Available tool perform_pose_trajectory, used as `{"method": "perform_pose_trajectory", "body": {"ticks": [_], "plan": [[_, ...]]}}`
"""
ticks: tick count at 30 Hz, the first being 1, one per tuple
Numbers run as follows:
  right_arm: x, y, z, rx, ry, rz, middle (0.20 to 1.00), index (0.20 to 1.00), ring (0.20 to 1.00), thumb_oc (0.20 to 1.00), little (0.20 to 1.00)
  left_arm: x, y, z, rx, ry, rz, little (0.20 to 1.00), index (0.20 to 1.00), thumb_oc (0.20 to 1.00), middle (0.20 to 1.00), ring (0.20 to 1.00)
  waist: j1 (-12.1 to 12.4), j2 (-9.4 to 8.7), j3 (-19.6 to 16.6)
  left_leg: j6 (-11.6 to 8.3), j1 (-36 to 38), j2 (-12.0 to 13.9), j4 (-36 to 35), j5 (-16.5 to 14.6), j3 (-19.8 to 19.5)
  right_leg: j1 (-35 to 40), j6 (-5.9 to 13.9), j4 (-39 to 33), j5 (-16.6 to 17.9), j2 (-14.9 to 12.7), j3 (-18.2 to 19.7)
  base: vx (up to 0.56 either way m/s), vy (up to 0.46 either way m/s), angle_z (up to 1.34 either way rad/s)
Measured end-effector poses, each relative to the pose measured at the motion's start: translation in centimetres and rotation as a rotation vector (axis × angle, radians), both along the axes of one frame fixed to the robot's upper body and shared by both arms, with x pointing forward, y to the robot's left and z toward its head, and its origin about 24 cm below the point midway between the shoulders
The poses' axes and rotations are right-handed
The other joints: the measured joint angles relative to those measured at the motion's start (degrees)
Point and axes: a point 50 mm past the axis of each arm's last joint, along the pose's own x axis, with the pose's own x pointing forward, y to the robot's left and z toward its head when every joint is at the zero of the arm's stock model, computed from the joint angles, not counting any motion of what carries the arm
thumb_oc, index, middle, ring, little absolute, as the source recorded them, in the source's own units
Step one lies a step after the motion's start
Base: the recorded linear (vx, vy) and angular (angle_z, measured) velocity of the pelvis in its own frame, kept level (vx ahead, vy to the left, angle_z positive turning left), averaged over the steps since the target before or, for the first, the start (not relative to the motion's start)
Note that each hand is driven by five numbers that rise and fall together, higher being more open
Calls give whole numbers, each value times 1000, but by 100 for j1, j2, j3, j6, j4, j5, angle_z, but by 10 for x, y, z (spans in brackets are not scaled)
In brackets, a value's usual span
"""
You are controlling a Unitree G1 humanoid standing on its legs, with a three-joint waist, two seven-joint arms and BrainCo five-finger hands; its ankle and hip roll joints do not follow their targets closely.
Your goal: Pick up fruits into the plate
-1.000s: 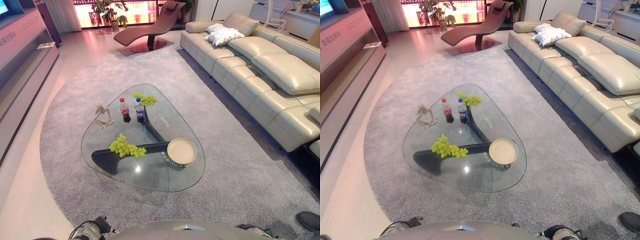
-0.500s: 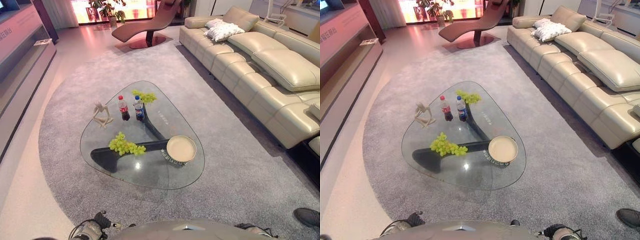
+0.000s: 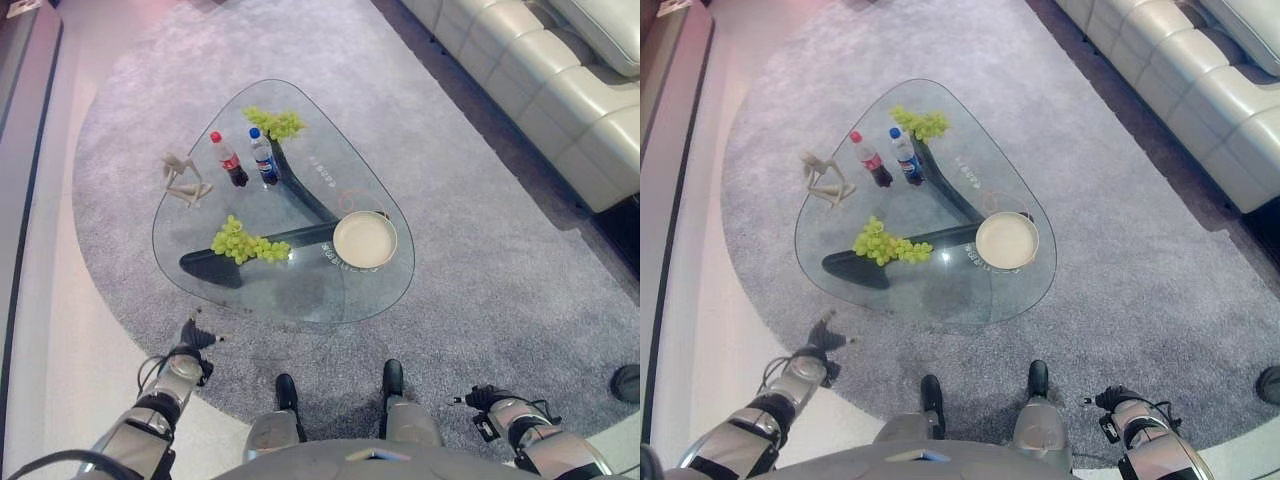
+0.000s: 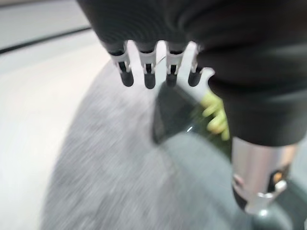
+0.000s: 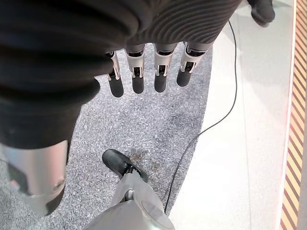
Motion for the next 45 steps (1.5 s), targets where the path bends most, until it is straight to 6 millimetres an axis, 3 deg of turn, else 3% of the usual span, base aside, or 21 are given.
{"method": "perform_pose_trajectory", "body": {"ticks": [3, 8, 13, 17, 20, 27, 35, 41, 45], "plan": [[14, -7, 9, -6, -55, -18, 1000, 1000, 1000, 1000, 1000, 36, 17, 43, 134, -144, -18, 1000, 1000, 1000, 1000, 1000, -8, 16, 285, 1, -235, -2, 1, 52, -5, -231, -15, 2, 32, 0, 7, -105, 7, -1], [38, -17, 25, -14, -144, -25, 1000, 1000, 1000, 1000, 1000, 73, 37, 101, 360, -256, -61, 1000, 1000, 1000, 1000, 1000, -85, 2, 624, -4, -599, -4, 3, 127, -6, -595, -33, 4, 132, 4, 10, -140, 10, 0], [84, -15, 50, -19, -259, 32, 1000, 1000, 1000, 1000, 1000, 119, 33, 176, 608, -354, -125, 1000, 1000, 1000, 1000, 1000, -149, -66, 1310, -14, -852, -2, 7, 218, -12, -870, -62, 59, 200, 10, 14, -57, -5, 0], [96, -8, 56, -11, -297, 73, 1000, 1000, 1000, 1000, 1000, 134, 29, 209, 727, -400, -146, 1000, 1000, 1000, 1000, 1000, -233, -241, 1580, -17, -897, 1, 7, 218, -7, -913, -63, 61, 200, 10, 4, -32, -45, -1], [101, -6, 59, -9, -323, 82, 1000, 1000, 1000, 1000, 1000, 138, 31, 227, 808, -413, -142, 1000, 1000, 1000, 1000, 1000, -294, -366, 1646, -18, -1108, 1, 31, 218, -1, -1144, -63, 128, 201, 6, 3, -40, -11, -1], [117, 0, 70, 1, -377, 111, 1000, 1000, 1000, 1000, 1000, 143, 36, 266, 939, -491, -104, 1000, 1000, 1000, 1000, 1000, -321, -403, 1669, 10, -2210, -16, 405, 240, -5, -2345, -65, 690, 197, -85, 20, -44, 31, -1], [118, 0, 70, -8, -390, 108, 1000, 1000, 1000, 1000, 1000, 136, 47, 275, 1074, -501, -74, 1000, 1000, 1000, 1000, 1000, -456, -412, 1675, 36, -2865, -19, 542, 345, -16, -3069, -69, 956, 188, -100, 109, -12, 33, 0], [116, -3, 71, -24, -401, 101, 1000, 1000, 1000, 1000, 1000, 140, 37, 287, 1314, -502, -170, 1000, 1000, 1000, 1000, 1000, -494, -408, 1677, 48, -3439, -16, 726, 372, -12, -3722, -91, 1250, 168, -126, 167, 4, 53, -1], [117, -5, 73, -37, -413, 100, 1000, 1000, 1000, 1000, 1000, 135, 36, 295, 1434, -599, -114, 1000, 1000, 1000, 1000, 1000, -527, -407, 1677, 47, -3587, -22, 834, 368, 23, -3925, -122, 1402, 130, -143, 239, 16, 60, -3]]}}
